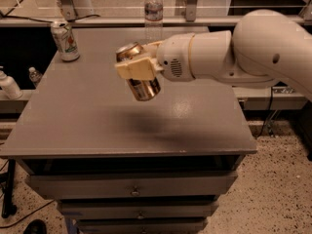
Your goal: Place orange can upright
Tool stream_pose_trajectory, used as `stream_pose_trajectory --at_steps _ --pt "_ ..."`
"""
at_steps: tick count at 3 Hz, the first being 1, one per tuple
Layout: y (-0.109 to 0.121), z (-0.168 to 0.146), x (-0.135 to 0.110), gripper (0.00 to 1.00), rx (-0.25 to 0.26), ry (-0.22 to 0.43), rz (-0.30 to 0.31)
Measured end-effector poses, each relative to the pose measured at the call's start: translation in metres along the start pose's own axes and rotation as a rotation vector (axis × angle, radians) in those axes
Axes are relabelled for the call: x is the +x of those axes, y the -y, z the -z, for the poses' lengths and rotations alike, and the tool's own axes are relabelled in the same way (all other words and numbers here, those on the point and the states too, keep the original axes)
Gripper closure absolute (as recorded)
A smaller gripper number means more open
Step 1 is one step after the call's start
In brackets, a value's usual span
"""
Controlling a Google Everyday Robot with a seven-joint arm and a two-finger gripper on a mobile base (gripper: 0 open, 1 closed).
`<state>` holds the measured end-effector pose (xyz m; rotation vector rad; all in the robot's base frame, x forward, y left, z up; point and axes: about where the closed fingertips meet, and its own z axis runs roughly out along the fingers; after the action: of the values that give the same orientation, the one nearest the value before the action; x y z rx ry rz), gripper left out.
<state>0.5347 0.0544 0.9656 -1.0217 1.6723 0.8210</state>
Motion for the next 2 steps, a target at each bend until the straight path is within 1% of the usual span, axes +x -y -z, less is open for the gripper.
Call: stream_pose_trajectory --at_steps 1,2 --pt "0.0032 0.0175 0.0026 1.0 0.039 0.122 0.015" --pt "0.0004 0.0244 -0.0017 1.0 0.05 0.142 0.056"
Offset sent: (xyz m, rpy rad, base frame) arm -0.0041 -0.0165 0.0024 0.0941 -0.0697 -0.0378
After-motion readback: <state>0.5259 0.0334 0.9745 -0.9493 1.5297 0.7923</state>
